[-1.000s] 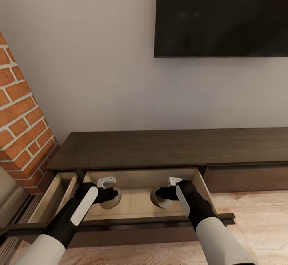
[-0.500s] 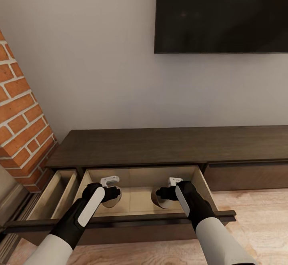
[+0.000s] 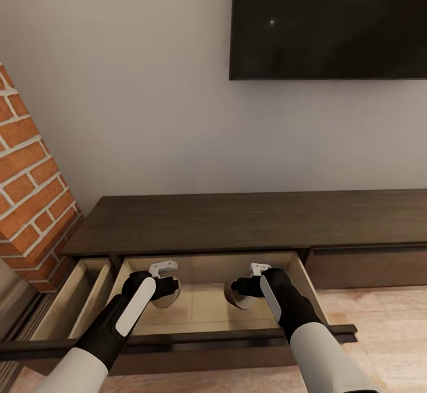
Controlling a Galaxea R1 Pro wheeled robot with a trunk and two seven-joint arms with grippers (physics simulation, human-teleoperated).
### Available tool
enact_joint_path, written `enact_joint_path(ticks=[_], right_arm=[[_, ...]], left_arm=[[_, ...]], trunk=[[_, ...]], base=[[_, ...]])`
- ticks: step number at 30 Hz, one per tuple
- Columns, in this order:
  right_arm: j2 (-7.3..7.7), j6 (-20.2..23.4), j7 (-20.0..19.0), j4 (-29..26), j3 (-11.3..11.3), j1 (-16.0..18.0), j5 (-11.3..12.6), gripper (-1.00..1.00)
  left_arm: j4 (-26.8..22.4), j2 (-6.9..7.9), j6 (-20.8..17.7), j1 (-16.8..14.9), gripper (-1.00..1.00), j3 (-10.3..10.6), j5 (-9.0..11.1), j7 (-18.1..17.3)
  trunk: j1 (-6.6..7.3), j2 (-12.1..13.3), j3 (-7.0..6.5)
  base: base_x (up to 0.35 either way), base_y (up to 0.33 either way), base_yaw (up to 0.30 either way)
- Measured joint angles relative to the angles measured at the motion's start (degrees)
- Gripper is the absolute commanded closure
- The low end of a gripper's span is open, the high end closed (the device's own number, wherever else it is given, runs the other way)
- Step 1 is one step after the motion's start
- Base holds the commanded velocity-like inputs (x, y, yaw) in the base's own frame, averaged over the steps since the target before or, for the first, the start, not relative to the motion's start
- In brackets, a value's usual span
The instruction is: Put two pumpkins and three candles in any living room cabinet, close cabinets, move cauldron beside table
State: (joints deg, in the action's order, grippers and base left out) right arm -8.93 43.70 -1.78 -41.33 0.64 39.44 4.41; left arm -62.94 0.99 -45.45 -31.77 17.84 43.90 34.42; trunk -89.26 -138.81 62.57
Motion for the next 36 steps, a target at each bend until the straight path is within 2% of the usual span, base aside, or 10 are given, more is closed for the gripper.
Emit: enact_joint_path(ticks=[8, 19, 26, 34, 36], right_arm=[[0.03, 0.07, 0.00, 0.00, 0.00, 0.00, -0.13, 1.00], [0.07, 0.83, 0.02, 0.01, -0.15, -0.01, -0.20, 1.00], [0.07, 0.96, -0.01, -0.06, -0.16, -0.01, -0.24, 1.00], [0.07, 0.97, -0.01, -0.04, -0.16, -0.01, -0.20, 1.00], [0.06, 0.97, -0.01, -0.02, -0.16, 0.00, -0.14, 1.00]], left_arm=[[-0.01, 0.00, -0.06, 0.00, 1.00, 0.00, 0.00, 0.08], [0.08, 0.10, -0.78, 0.00, 1.00, -0.49, 0.68, -0.32], [3.30, 0.23, -0.93, -0.22, 1.00, -0.84, 0.60, -0.41], [3.64, 0.09, -0.71, -0.26, 1.00, -0.81, 0.29, -0.15], [3.52, 0.09, -0.63, -0.27, 1.00, -0.84, 0.23, -0.11]], trunk=[[-0.01, 0.00, 0.00], [-2.42, -4.39, 1.97], [-2.61, -4.50, 3.52], [-2.81, -4.61, 5.30], [-2.81, -4.61, 5.30]], base=[[0.038, 0.000, 0.000], [0.000, 0.000, 0.000], [0.000, 0.000, 0.000], [0.000, 0.000, 0.000], [0.000, 0.000, 0.000]])
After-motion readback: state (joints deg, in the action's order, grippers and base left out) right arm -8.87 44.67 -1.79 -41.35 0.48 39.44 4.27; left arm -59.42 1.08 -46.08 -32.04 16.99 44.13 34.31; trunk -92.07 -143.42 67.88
